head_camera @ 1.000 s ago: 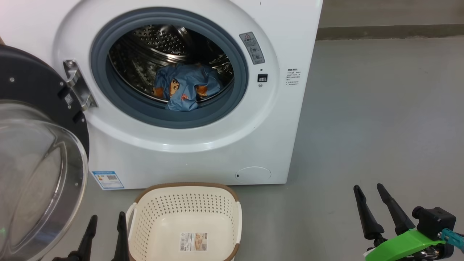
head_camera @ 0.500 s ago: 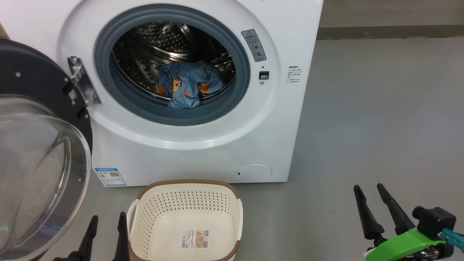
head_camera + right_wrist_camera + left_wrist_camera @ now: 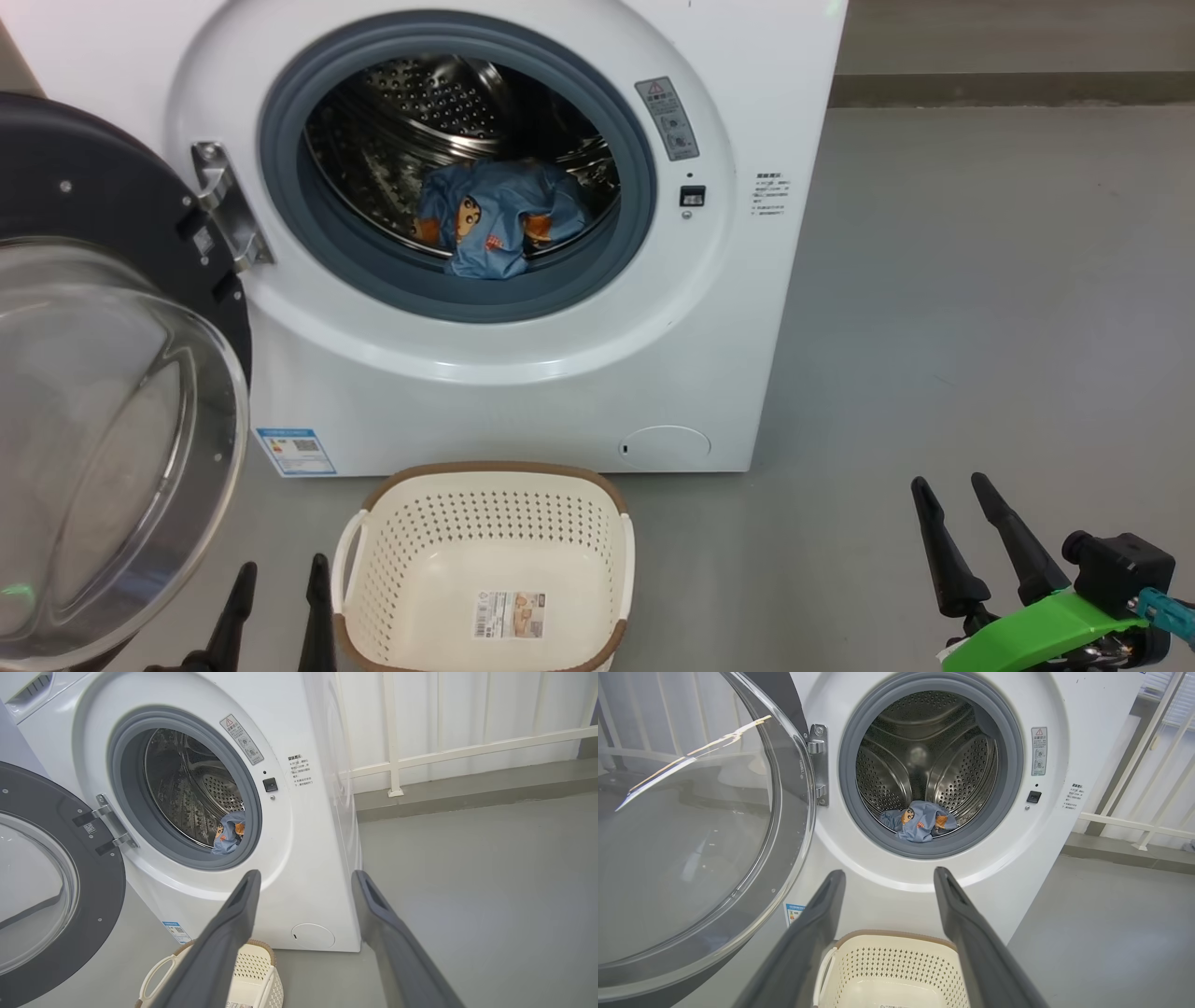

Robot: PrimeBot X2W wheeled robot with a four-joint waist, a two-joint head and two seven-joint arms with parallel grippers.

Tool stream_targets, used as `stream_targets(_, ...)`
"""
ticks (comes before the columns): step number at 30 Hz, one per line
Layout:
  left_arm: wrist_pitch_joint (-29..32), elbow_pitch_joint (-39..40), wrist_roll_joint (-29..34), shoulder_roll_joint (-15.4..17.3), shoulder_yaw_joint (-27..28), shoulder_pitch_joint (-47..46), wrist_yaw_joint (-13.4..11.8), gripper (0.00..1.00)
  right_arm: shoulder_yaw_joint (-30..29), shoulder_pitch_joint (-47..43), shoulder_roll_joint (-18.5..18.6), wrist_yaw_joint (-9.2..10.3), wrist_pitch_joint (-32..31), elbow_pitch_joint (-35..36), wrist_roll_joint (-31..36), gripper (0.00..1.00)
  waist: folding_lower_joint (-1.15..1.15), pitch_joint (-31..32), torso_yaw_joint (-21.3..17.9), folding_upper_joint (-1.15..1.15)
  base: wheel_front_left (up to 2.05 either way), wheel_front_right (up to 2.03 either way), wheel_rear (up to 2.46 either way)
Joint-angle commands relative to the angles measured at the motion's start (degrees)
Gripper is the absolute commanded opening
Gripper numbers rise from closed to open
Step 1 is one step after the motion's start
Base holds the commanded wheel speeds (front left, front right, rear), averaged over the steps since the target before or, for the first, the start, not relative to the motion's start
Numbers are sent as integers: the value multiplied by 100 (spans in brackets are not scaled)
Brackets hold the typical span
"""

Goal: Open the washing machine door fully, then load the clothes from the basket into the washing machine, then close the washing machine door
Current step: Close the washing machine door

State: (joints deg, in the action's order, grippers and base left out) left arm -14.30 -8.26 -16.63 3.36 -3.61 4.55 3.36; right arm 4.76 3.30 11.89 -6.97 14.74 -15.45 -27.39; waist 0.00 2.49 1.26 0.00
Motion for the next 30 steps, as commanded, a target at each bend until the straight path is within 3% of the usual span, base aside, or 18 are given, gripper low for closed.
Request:
stream_targets(1, -70, 94, 57, 54, 174, -175, 51, 100, 104, 35, 65, -52, 26, 133, -27, 100, 0, 19, 68, 0, 0, 0, 0)
stream_targets(30, -67, 157, 57, 217, 212, -81, -212, 100, 163, -57, -50, -52, 26, 180, -113, 100, 0, 132, 1576, 0, 0, 0, 0)
